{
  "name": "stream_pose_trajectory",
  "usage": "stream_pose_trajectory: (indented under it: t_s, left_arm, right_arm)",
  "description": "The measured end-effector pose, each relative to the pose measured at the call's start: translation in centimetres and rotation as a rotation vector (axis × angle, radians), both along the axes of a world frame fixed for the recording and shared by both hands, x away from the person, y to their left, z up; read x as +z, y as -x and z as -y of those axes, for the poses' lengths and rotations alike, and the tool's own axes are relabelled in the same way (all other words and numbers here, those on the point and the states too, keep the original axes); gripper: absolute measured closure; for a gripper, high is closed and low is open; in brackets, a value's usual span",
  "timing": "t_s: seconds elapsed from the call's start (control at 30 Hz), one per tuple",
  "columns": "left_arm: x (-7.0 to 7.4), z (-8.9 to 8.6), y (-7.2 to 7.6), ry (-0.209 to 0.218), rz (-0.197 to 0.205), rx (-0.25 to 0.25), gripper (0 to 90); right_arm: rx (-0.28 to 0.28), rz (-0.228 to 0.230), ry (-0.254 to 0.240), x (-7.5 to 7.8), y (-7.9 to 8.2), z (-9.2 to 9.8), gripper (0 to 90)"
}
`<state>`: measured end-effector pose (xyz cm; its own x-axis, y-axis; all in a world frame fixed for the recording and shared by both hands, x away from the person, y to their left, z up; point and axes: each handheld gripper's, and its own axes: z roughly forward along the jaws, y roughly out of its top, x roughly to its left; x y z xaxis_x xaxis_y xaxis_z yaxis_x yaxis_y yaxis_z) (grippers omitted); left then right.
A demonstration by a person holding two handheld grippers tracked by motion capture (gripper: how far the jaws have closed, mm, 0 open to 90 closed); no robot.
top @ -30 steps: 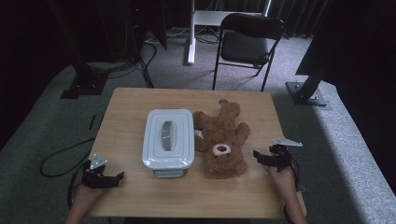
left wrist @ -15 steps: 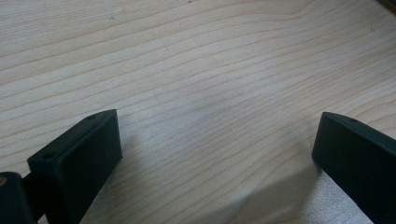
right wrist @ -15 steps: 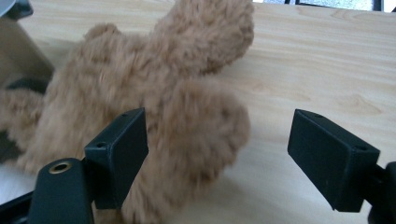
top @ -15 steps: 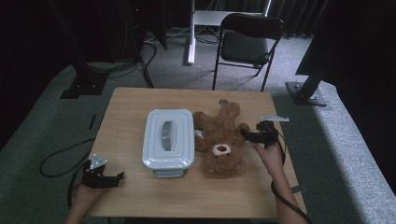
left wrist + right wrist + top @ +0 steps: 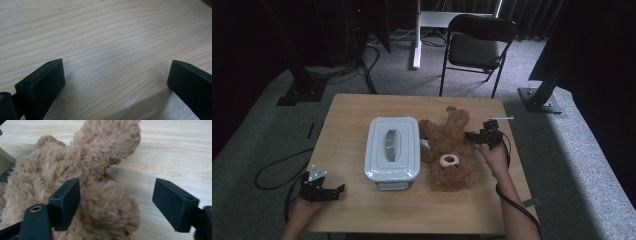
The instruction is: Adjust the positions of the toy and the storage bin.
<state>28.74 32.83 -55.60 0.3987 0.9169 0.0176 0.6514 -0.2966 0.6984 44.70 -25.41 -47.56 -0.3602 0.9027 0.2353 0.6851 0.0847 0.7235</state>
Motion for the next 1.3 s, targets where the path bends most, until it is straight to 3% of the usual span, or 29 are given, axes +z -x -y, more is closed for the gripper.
stream_pose_trajectory:
  t_s: [0.1,0.2,0.27,0.33,0.47,0.67,1.17,1.23,1.3]
  left_arm:
    - [0.0,0.0,0.0,0.000,0.000,0.000,2.1]
    - [0.0,0.0,0.0,0.000,0.000,0.000,2.1]
    - [0.0,0.0,0.0,0.000,0.000,0.000,2.1]
    - [0.0,0.0,0.0,0.000,0.000,0.000,2.0]
    - [0.0,0.0,0.0,0.000,0.000,0.000,2.1]
    - [0.0,0.0,0.0,0.000,0.000,0.000,2.1]
    - [0.0,0.0,0.0,0.000,0.000,0.000,2.1]
    - [0.0,0.0,0.0,0.000,0.000,0.000,2.1]
    - [0.0,0.0,0.0,-0.001,-0.001,-0.001,2.1]
  right_arm:
    - [0.015,-0.010,-0.004,-0.3,0.2,0.3,35.2]
    - [0.070,-0.010,-0.022,-0.3,0.5,0.6,60.0]
    - [0.088,-0.008,0.011,-0.2,0.9,0.5,71.1]
    - [0.098,-0.001,0.037,0.0,1.4,0.4,75.8]
    - [0.110,0.013,0.049,0.2,2.7,0.8,78.9]
    - [0.141,-0.003,0.047,-0.1,4.6,1.7,79.3]
    - [0.265,-0.024,-0.040,-1.0,11.7,2.6,79.4]
    - [0.271,-0.024,-0.048,-1.0,12.1,2.7,79.2]
    - [0.282,-0.015,-0.095,-1.3,13.4,3.0,79.2]
